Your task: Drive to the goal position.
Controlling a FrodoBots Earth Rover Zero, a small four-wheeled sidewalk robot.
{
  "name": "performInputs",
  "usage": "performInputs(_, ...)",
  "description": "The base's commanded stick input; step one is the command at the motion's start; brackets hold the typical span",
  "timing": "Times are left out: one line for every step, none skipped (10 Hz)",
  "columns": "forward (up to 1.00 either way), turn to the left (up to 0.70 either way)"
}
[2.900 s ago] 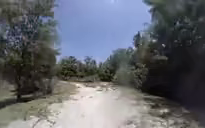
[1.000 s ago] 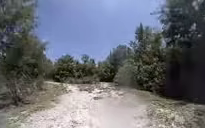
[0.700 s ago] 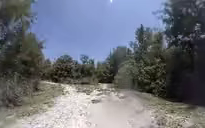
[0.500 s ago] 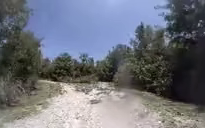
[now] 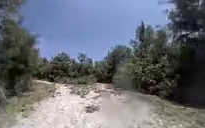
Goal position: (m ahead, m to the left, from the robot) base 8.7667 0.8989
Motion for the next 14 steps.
performInputs(0.85, -0.01)
performInputs(0.85, -0.01)
performInputs(0.85, -0.01)
performInputs(0.85, -0.01)
performInputs(0.85, -0.01)
performInputs(0.85, -0.01)
performInputs(0.85, -0.01)
performInputs(0.85, -0.01)
performInputs(0.85, -0.01)
performInputs(0.85, -0.01)
performInputs(0.85, -0.01)
performInputs(0.85, -0.01)
performInputs(0.85, -0.01)
performInputs(0.85, -0.01)
